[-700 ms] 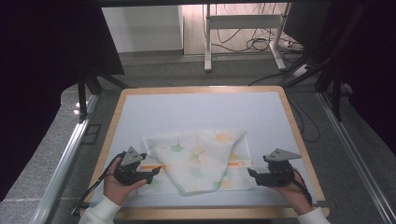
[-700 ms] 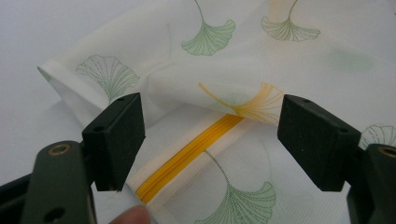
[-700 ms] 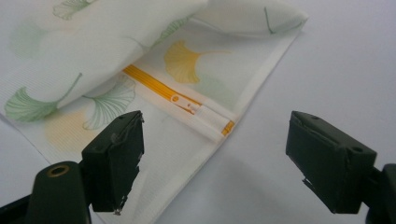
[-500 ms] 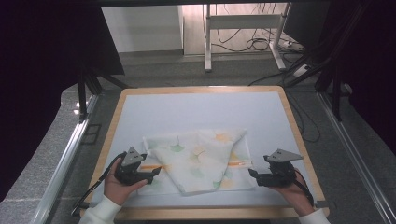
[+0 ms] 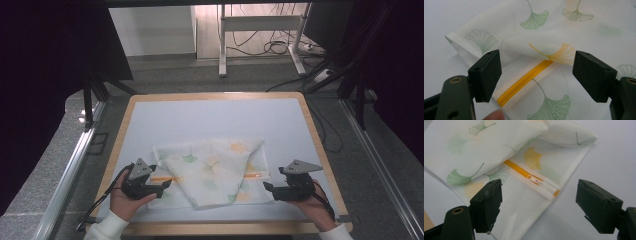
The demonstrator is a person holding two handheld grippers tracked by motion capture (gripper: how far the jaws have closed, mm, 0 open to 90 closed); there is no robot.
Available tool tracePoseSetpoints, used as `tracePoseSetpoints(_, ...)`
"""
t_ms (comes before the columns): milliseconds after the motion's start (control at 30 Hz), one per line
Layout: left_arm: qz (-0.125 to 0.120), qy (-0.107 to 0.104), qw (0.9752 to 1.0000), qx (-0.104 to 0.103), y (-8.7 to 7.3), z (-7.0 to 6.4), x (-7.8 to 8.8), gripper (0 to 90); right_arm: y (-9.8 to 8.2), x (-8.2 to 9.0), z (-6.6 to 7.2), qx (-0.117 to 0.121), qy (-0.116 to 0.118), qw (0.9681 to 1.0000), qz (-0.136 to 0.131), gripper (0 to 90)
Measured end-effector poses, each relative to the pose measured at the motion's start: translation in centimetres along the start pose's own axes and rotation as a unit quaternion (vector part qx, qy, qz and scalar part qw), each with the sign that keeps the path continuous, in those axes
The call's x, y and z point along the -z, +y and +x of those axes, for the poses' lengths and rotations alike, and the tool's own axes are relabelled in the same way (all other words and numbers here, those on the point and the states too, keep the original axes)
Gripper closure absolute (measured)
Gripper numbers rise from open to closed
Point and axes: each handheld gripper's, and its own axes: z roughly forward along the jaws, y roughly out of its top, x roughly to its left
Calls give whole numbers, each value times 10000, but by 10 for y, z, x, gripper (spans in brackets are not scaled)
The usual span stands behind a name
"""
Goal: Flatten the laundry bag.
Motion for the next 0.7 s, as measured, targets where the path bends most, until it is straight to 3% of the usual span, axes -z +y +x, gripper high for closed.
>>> tracePoseSetpoints(200,13,-36,10000,-23,2,-1,-2,232,0,-1,7,95,58,9999,83,224)
tracePoseSetpoints(433,10,-64,10000,-72,2,-4,0,234,6,-11,23,315,285,9988,239,277)
tracePoseSetpoints(700,71,-105,9999,-76,2,-6,-4,236,23,-38,29,186,469,9982,333,306)
